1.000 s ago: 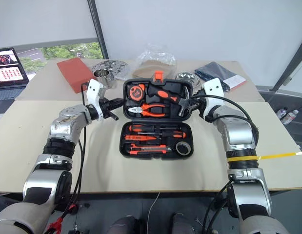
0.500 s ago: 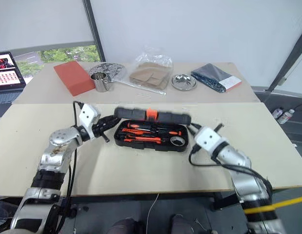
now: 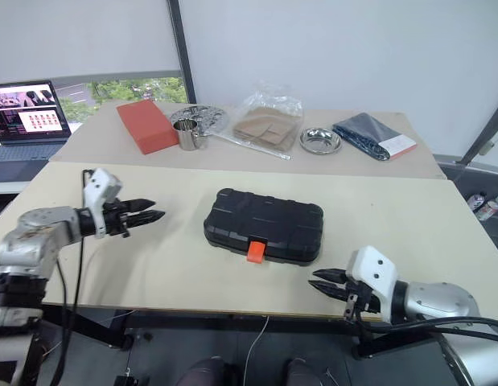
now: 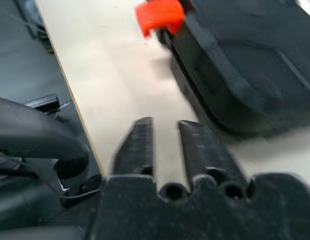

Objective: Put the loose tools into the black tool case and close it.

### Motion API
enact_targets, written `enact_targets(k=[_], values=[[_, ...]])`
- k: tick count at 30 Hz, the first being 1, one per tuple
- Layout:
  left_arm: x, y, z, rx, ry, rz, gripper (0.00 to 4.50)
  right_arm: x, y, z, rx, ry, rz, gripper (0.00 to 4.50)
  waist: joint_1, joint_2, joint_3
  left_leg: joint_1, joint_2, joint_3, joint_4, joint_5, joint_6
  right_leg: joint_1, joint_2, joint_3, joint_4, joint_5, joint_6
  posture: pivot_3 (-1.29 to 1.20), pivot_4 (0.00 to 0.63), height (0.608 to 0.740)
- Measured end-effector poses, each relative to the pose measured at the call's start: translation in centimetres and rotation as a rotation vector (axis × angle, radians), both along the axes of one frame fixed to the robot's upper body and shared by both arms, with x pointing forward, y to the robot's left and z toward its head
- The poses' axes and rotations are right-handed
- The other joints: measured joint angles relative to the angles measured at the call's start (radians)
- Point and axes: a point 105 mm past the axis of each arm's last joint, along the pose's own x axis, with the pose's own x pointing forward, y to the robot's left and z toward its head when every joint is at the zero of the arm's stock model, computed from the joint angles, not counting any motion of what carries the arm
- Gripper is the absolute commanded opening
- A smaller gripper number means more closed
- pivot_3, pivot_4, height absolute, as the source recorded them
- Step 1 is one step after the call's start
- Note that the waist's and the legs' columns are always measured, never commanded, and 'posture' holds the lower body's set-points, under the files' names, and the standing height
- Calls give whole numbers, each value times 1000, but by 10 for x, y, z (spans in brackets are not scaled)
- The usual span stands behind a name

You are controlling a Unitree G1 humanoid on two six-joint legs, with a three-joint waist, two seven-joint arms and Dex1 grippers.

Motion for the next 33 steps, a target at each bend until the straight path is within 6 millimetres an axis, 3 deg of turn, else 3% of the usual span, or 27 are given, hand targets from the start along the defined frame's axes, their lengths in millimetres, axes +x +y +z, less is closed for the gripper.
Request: enact_targets(k=[3,5,8,12,17,19,26,29,33], values=[[27,-36,7,61,-89,-68,43,1,14,-9,-26,21,68,0,-4,-1,-1,-9,-2,3,3,6,13,-7,1,2,1,4,-3,0,150,734],[36,-45,8,77,-113,-62,43,2,16,-13,-41,26,80,0,-12,-2,-1,-11,-3,3,2,6,14,-8,3,1,0,5,-1,0,150,734],[56,-74,9,145,-182,-41,43,6,27,-16,-59,22,120,0,-21,-4,0,-14,-2,3,1,6,14,-9,6,0,-1,5,1,0,150,734],[61,-90,3,241,-208,-64,43,3,33,-19,-60,40,154,0,-26,-5,0,-14,-2,3,2,6,14,-9,5,0,-2,5,2,0,150,734],[40,-99,-11,304,-140,-305,43,13,25,-19,-63,20,73,0,-25,-4,0,-14,-2,3,4,5,14,-10,2,0,-1,4,3,0,150,734],[26,-99,-15,311,-75,-431,43,23,12,-18,-79,-7,-5,0,-21,-4,0,-14,-2,2,5,5,15,-10,0,0,-1,5,2,0,150,734],[-21,-89,-50,212,196,-709,43,20,-31,-23,-97,26,-185,0,-20,-4,0,-17,-1,2,12,3,19,-10,1,0,1,5,3,0,150,734],[-23,-92,-39,163,181,-728,43,19,-44,-20,-97,17,-238,0,-21,-4,0,-18,-1,1,15,2,20,-10,0,1,2,5,3,0,150,734],[-20,-93,4,-15,168,-686,43,1,-49,-3,8,88,-233,0,-21,-3,0,-18,0,0,16,1,22,-9,-1,1,3,5,3,0,150,734]])
